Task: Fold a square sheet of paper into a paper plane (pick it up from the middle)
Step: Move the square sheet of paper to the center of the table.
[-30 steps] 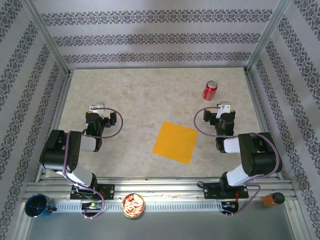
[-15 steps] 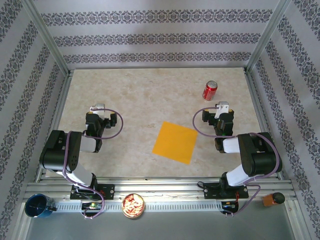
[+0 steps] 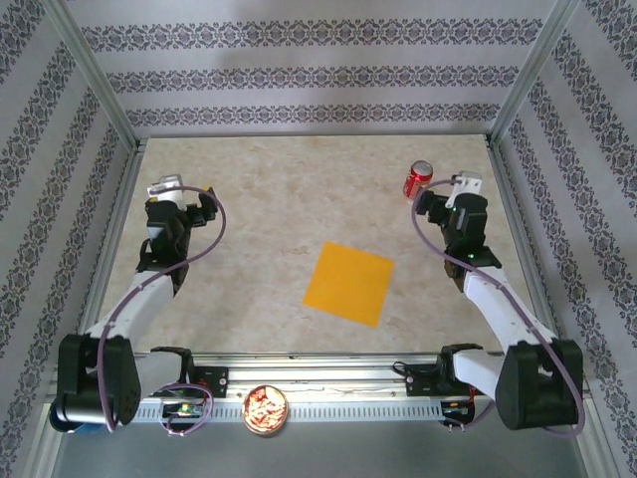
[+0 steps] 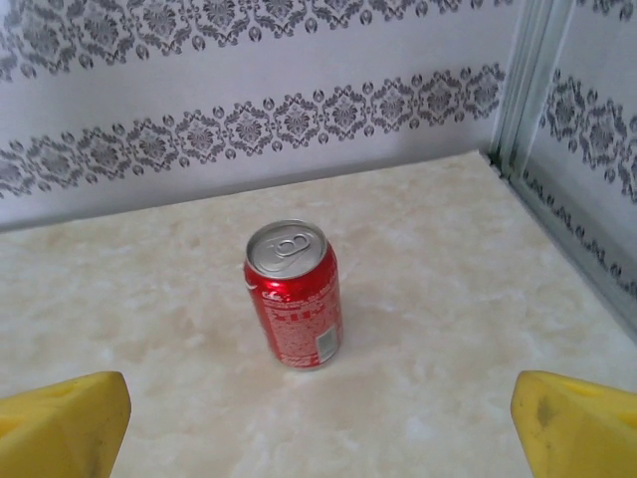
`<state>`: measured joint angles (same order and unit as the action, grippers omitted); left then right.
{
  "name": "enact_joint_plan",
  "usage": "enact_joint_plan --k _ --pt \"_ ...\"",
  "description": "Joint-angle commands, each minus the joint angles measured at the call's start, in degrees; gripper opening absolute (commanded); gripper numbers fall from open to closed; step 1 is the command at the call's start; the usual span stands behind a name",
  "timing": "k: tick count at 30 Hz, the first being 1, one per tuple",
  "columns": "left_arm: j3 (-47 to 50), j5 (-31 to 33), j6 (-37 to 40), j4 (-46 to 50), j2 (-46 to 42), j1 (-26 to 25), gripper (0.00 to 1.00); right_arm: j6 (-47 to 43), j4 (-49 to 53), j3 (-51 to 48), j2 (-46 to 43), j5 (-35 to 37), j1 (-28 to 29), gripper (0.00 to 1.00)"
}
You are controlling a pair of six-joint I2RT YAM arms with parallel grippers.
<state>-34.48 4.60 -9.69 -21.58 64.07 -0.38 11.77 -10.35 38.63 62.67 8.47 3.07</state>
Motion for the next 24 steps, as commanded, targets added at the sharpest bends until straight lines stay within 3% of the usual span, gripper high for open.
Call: enact_joint_plan --k 1,4,6,8,10,12,15,17,19,21,24 --pt "-1.9 -8.7 -7.0 13.1 -3.1 1.2 0.99 8.5 22.4 5.0 -2.4 -4.7 -1.2 0.98" --pt "-2.5 -19.4 -14.1 16.0 -6.0 1.3 0.99 15.0 26.4 5.6 -5.3 -15.6 -3.8 0.98" --pt "-2.1 -20.9 -20.8 18.9 -7.8 1.3 0.99 16.8 24.3 3.4 -7.0 -26.5 -6.1 0.98" --pt "-2.0 -25.5 -22.7 20.5 -9.1 1.4 0.99 20.3 21.8 1.7 -7.3 -35.5 -7.8 0.98" --pt "-1.7 -28.8 -23.5 22.0 -10.1 1.6 0.99 23.5 24.4 1.7 -6.8 -37.8 -7.6 0.98" --pt "-1.1 -27.8 -27.7 25.7 -11.2 2.6 0.99 26.7 27.2 0.9 -5.7 -40.6 -7.0 0.95" --pt "3.3 -41.5 -32.1 17.2 -10.4 5.8 0.99 29.0 30.9 -1.1 -4.4 -40.4 -2.9 0.91" --pt "6.1 -42.6 -39.5 13.7 -8.7 5.9 1.00 31.0 32.2 -2.7 -4.1 -37.2 1.8 0.92" --pt "7.9 -44.6 -42.2 11.0 -7.5 5.3 0.94 32.9 31.7 -4.2 -3.6 -33.7 7.3 0.92" --pt "9.0 -43.3 -41.5 12.0 -8.7 3.9 0.95 35.1 31.0 -5.0 -2.2 -30.2 11.8 0.91" --pt "7.1 -41.9 -36.2 21.0 -9.8 1.8 0.97 37.2 29.1 -4.7 1.9 -26.7 17.9 0.88"
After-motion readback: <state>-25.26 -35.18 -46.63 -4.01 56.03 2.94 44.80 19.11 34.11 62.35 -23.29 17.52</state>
